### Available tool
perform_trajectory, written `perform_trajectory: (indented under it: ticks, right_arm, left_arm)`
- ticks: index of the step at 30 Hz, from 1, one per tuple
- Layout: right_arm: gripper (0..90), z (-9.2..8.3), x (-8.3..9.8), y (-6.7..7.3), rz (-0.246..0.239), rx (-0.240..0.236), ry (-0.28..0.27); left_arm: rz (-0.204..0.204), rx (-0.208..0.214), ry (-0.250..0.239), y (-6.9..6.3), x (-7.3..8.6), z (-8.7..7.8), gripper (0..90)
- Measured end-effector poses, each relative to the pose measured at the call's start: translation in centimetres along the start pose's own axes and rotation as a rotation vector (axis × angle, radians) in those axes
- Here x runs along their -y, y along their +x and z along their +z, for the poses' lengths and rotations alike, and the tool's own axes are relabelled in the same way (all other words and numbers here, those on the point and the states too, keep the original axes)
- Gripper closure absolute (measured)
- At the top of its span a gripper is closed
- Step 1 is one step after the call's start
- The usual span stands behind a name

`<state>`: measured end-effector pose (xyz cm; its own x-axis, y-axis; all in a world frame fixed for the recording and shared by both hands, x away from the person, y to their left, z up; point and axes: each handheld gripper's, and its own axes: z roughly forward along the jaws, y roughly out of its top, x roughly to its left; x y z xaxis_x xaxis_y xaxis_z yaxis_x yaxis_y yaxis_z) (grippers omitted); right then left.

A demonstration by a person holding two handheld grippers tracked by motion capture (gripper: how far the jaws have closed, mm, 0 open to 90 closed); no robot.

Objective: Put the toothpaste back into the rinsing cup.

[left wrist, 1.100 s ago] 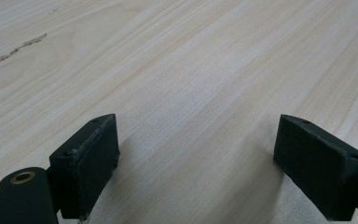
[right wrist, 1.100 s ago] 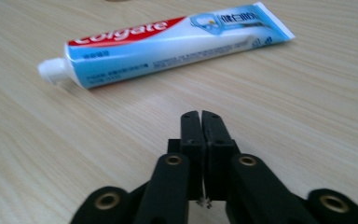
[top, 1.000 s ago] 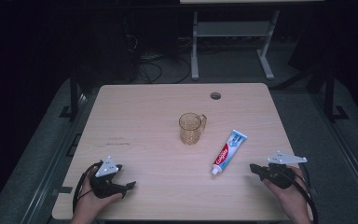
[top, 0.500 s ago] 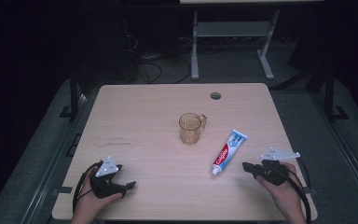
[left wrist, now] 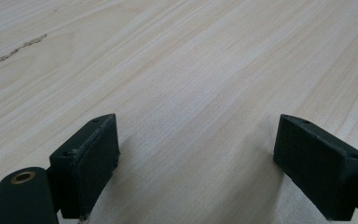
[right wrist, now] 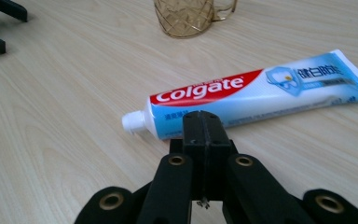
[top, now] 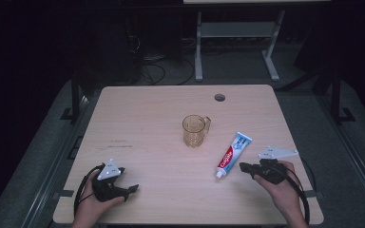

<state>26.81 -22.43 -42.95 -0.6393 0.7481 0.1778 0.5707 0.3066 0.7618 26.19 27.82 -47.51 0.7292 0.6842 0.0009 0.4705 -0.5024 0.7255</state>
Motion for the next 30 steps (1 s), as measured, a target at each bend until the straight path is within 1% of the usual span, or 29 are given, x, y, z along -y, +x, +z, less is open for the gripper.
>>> perform_trajectory:
  ticks: [2,4,5,9,19,26,30]
  right_arm:
    - [90.0,0.2,-0.2,0.1,-0.005,-0.005,-0.001]
    - [90.0,0.5,-0.5,0.3,-0.009,-0.02,-0.006]
    - [90.0,0.6,-0.6,0.5,-0.005,-0.022,-0.004]
    - [90.0,1.4,-1.3,0.9,-0.022,-0.038,0.001]
    - [90.0,2.9,-2.3,1.6,-0.039,-0.065,0.009]
    - [90.0,4.5,-3.1,2.1,-0.055,-0.078,0.028]
    - [90.0,5.0,-3.3,2.3,-0.062,-0.08,0.036]
  left_arm:
    - [0.0,0.0,0.0,0.0,0.0,0.0,13.2]
    - [0.0,0.0,0.0,0.0,0.0,0.0,13.2]
    - [0.0,0.0,0.0,0.0,0.0,0.0,13.3]
    - [0.002,-0.001,0.0,0.0,0.0,0.0,13.3]
    - [0.003,-0.001,0.0,0.0,0.0,0.0,13.3]
    - [0.003,-0.001,0.0,0.0,0.0,0.0,13.3]
    - [0.002,-0.001,0.0,0.0,0.0,0.0,13.4]
